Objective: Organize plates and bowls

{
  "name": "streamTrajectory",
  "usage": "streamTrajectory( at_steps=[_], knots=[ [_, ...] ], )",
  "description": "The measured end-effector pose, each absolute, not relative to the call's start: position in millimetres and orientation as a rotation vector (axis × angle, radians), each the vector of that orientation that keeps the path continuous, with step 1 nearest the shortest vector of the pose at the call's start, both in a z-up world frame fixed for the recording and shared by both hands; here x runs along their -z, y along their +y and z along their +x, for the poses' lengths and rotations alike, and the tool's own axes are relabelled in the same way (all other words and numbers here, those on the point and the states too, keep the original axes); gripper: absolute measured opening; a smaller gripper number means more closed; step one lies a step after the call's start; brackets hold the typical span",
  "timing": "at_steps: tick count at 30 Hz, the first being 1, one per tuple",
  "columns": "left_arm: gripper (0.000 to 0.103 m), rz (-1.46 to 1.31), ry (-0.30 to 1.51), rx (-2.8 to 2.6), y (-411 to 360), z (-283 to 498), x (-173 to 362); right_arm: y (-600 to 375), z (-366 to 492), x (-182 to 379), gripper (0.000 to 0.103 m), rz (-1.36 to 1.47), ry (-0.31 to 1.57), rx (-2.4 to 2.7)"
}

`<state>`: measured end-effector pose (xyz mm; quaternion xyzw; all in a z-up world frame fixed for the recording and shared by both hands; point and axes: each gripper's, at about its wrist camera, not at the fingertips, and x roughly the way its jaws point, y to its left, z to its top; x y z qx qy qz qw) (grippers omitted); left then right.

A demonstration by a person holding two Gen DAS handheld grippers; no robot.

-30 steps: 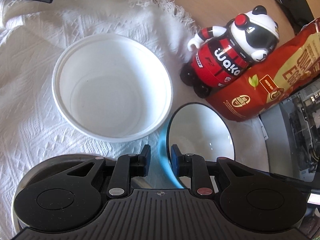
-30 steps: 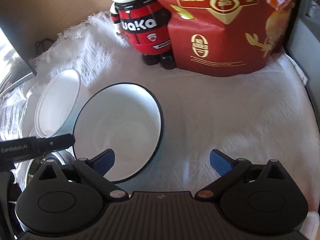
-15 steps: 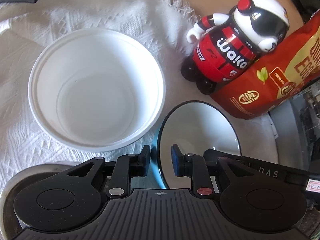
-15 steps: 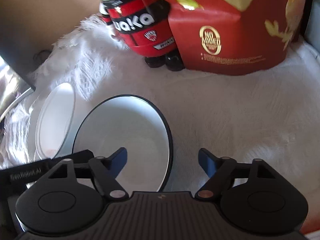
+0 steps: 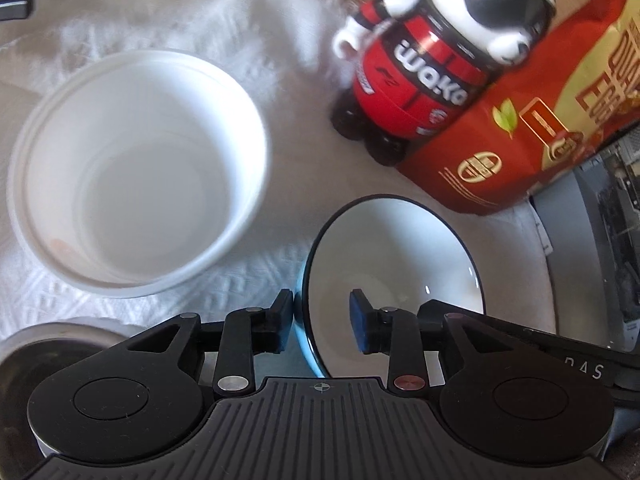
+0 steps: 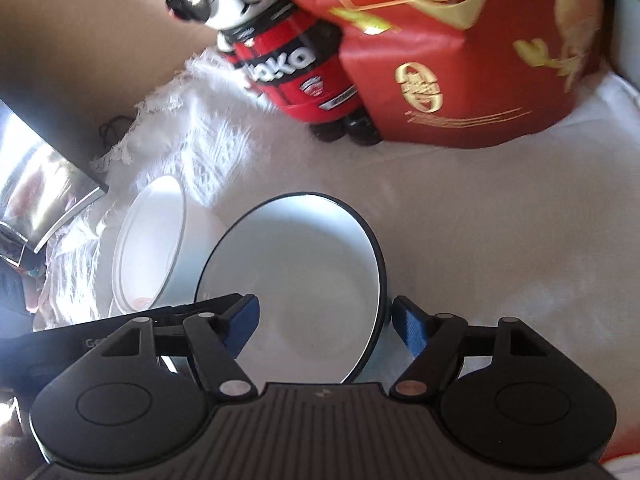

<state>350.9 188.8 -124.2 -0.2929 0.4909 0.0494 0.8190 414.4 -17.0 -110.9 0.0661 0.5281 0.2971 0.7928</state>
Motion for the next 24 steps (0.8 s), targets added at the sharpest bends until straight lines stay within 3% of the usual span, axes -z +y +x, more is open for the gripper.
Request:
streamTrajectory(
  at_steps=[7,11,15,19,24],
  knots=[
    [0.032,-0.619,1.059,-0.067,185,373,131,-28,429,125,0.074,0.131,1.158,-0.604],
    [0.023,-0.645,1.110,-0.047,188,379,146,-22,436,138,0.074,0.067,1.167,-0.560],
    [0.021,-0.687,1.119,-0.038,191,378,153,-18,443,150,0.074,0.043,1.202,-0.557],
    [0.018,-0.697,1.108,-0.039,197,375,149,-15,445,152,0.083,0.027,1.203,-0.582],
    [0.019,-0.696,1.082,-0.040,206,367,136,-7,449,157,0.103,-0.021,1.240,-0.670]
  ],
)
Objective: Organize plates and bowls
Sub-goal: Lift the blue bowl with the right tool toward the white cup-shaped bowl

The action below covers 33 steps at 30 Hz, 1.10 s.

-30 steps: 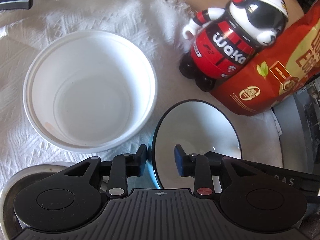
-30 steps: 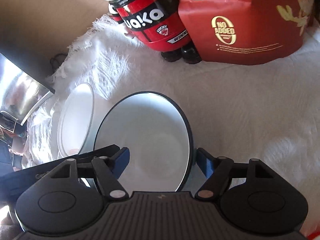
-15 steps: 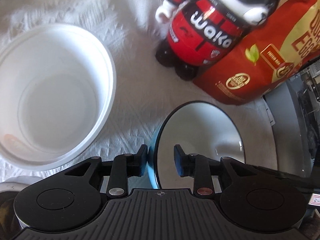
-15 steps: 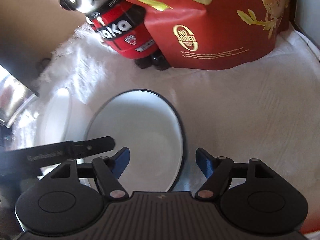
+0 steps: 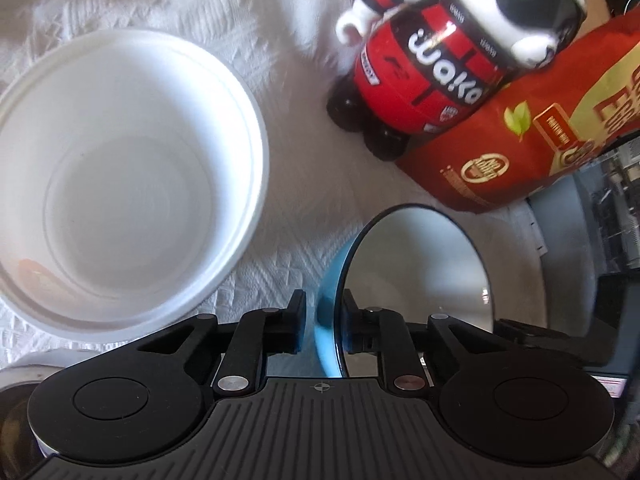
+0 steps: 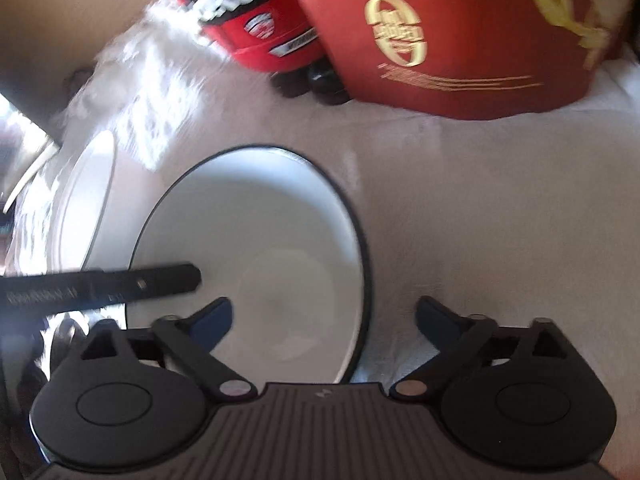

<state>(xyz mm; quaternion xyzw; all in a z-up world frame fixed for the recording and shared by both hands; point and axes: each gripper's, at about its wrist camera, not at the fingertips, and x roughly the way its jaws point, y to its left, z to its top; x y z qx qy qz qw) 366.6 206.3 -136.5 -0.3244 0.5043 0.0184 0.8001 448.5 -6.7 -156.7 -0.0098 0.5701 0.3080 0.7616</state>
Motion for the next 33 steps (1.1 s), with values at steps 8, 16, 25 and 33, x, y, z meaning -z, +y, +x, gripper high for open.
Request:
streamTrajectory(
  at_steps=[8,16,25,33],
  knots=[
    [0.022,-0.712,1.069,-0.028,209,360,134,16,446,156,0.103,-0.148,1.285,-0.639],
    [0.026,-0.706,1.079,-0.020,209,364,141,27,439,153,0.102,-0.277,1.275,-0.647],
    [0.023,-0.627,1.139,-0.032,192,384,152,-3,433,139,0.047,-0.139,1.197,-0.646],
    [0.023,-0.613,1.164,-0.025,182,395,151,-13,438,136,0.040,-0.063,1.207,-0.651]
  ],
)
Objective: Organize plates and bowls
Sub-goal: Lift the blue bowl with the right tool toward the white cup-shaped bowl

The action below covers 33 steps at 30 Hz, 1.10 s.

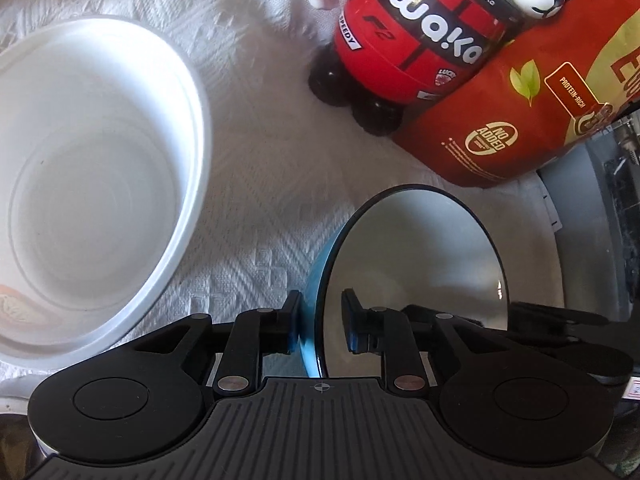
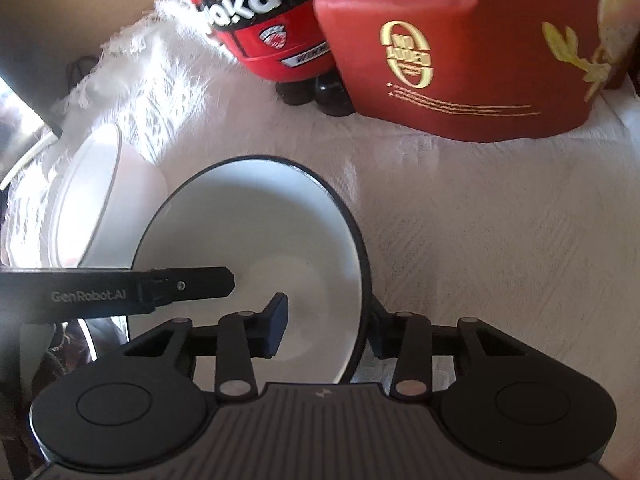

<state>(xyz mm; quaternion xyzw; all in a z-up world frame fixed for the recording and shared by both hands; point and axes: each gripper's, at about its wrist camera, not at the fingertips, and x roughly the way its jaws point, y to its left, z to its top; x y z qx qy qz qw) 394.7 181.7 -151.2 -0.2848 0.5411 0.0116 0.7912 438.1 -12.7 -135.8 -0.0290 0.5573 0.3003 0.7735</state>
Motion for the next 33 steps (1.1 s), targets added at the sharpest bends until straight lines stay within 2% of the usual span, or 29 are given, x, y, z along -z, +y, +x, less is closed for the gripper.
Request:
streamTrajectory(
  at_steps=[5,14,25,33],
  knots=[
    [0.022,-0.623,1.174,-0.049,178,399,155,-22,441,127,0.039,-0.035,1.166,-0.653],
    [0.022,-0.609,1.180,-0.053,174,403,162,-27,451,152,0.039,0.091,1.268,-0.643],
    [0.023,-0.565,1.206,-0.065,162,400,156,-27,445,149,0.040,0.096,1.262,-0.619],
    [0.024,-0.589,1.162,-0.030,162,381,109,-37,438,107,0.040,0.163,1.192,-0.624]
  ],
)
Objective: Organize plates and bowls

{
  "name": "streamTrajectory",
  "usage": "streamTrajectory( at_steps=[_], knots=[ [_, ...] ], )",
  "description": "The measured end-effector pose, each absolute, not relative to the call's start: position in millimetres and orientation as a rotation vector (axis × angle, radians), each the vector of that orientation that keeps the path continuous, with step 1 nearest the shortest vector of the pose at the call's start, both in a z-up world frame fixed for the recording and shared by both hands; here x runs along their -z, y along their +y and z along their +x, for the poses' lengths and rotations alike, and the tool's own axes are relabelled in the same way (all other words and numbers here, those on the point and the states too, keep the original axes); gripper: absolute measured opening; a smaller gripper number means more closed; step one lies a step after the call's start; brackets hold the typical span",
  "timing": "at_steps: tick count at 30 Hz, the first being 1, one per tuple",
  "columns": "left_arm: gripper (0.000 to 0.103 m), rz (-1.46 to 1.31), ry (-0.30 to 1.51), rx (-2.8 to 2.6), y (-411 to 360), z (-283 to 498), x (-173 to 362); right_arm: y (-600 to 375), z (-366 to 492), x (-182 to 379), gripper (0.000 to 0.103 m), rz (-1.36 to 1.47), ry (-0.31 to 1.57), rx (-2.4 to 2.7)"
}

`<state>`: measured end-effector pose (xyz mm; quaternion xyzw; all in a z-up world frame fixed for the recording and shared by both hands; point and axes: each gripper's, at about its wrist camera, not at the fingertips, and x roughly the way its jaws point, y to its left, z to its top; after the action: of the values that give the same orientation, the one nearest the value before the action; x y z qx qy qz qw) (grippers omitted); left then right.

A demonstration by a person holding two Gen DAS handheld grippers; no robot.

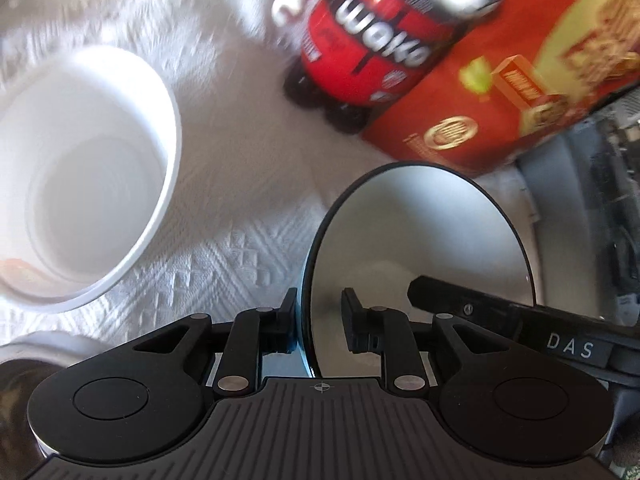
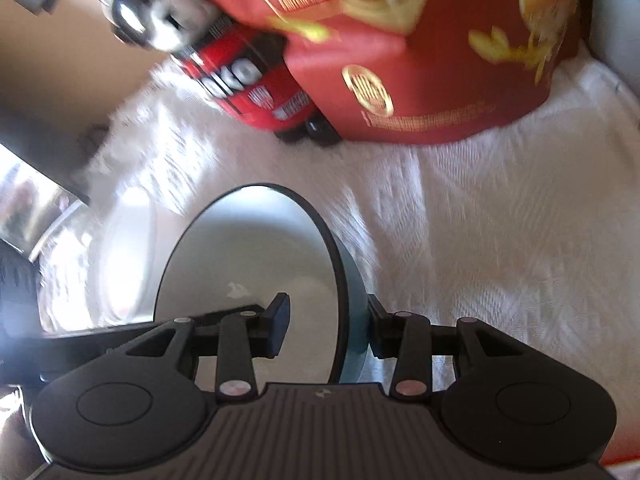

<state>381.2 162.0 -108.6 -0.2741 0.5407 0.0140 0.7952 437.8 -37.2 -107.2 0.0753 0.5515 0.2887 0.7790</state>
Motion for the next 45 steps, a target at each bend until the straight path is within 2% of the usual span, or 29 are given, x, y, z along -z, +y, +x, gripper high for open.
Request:
streamTrajectory(
  at_steps=[4,9,22,32,45],
  knots=[
    [0.025,-0.553,1.150,-0.008,156,364,75,-43,419,76,0.041,0.146,1.139,-0.638],
    [0.025,-0.543,1.152,0.039,150,333,54,-56,393,57,0.041,0.143,1.163,-0.660],
    [0.025,-0.472,1.217,0.088,112,269,85,-84,323,93,0.042,0.126,1.280,-0.626],
    [0.023,-0.476,1.240,0.057,117,255,107,-78,309,118,0.041,0.039,1.250,-0.570],
    [0.022,-0.536,1.214,0.075,137,245,99,-79,308,115,0.041,0.030,1.232,-0.576]
  ],
)
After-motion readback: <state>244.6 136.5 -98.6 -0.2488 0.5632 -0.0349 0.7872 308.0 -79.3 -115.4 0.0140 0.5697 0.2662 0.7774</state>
